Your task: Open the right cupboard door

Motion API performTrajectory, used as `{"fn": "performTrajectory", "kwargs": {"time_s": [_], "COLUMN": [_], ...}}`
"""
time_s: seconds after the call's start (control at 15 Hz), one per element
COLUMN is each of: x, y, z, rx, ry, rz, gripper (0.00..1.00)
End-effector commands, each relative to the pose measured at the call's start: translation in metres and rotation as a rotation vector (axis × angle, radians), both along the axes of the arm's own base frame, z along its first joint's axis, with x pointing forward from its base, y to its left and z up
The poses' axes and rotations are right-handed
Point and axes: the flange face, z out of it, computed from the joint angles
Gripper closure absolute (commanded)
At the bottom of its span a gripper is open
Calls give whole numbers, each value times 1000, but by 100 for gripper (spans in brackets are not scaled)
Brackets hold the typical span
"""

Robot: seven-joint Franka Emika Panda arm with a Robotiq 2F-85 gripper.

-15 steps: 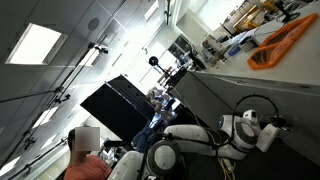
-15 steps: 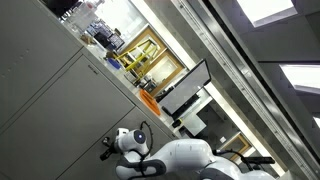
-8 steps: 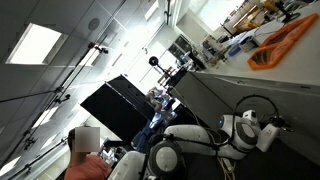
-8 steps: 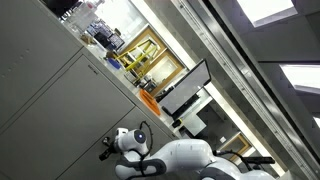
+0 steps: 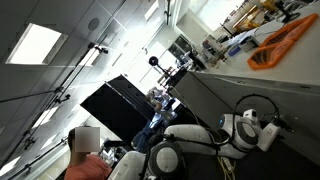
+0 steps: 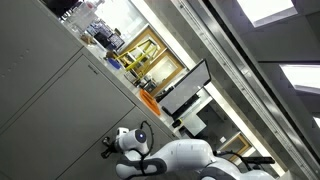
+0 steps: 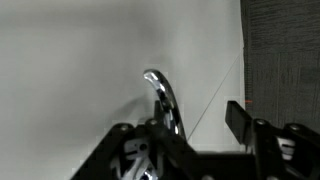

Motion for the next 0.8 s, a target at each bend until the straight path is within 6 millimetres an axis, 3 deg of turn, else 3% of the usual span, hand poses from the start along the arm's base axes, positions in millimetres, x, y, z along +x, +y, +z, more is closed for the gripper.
{"fn": "performTrajectory", "kwargs": {"time_s": [0.0,0.33,0.73], "x": [7,9,5], "y": [-5,-10,-7], "z": [6,9,3], "rx": [-11,-15,-23], "ry": [17,14,44], "rz": [2,-2,38], "gripper": [66,99,97]}}
